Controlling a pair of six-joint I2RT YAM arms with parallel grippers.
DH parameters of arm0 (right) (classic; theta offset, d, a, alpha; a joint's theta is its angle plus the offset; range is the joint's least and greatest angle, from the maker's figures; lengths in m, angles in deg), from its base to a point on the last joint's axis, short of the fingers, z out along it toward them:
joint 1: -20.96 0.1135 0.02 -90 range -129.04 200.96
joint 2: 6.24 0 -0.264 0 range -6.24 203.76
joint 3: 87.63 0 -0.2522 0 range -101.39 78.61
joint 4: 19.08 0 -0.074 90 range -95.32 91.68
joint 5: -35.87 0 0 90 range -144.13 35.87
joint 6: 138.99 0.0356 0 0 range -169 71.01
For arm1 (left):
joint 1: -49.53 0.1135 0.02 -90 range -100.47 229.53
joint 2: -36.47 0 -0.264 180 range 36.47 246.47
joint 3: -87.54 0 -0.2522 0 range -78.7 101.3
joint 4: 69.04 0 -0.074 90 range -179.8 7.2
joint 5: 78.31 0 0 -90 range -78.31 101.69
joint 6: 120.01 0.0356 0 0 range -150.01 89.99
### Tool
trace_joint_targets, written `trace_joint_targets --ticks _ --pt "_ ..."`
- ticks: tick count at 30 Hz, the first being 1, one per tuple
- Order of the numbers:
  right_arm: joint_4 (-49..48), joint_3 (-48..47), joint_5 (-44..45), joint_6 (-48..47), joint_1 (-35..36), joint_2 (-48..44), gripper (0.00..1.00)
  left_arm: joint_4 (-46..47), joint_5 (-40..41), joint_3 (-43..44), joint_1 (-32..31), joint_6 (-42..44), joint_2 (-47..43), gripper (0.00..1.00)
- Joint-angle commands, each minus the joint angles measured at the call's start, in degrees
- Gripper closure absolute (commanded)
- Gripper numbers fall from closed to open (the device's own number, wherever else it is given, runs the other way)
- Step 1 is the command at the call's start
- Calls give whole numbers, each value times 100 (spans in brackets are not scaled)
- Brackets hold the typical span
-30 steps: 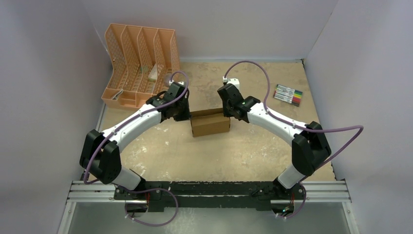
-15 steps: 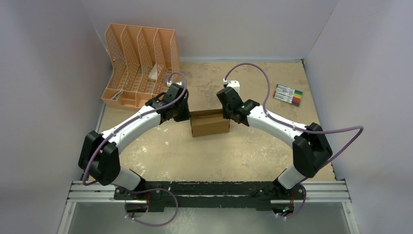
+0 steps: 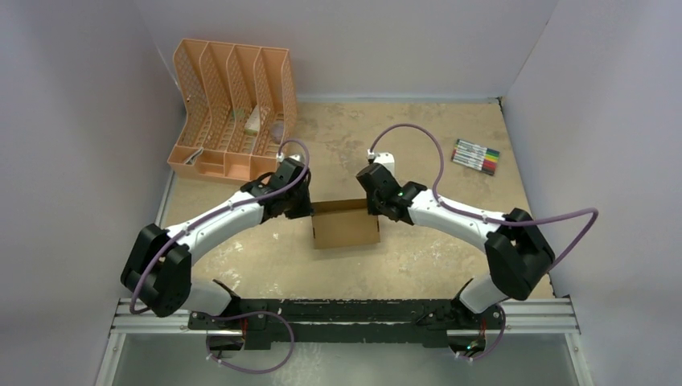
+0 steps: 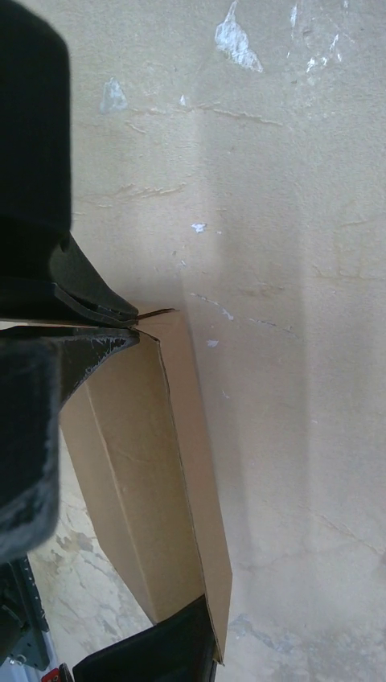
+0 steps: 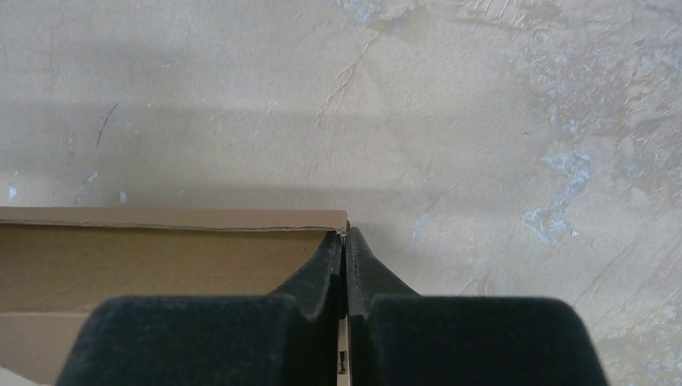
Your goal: Fold the paper box
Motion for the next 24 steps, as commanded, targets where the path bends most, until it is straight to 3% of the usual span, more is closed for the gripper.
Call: trace_joint_targets --ticks 1,4,10,15,24 --pt "-281 235 69 206 10 -620 100 354 90 -274 -40 -32 -426 100" --pt "-510 378 -14 136 12 -842 94 489 72 -321 -45 -64 -537 100" --pt "-424 377 -394 -142 14 -1133 66 505 46 -285 -53 2 -535 100" --pt "-490 454 -686 -968 13 -1619 48 519 108 -333 -71 117 -616 100" --pt "-654 319 -1769 -2457 16 -1778 27 800 193 -330 -94 549 -720 100"
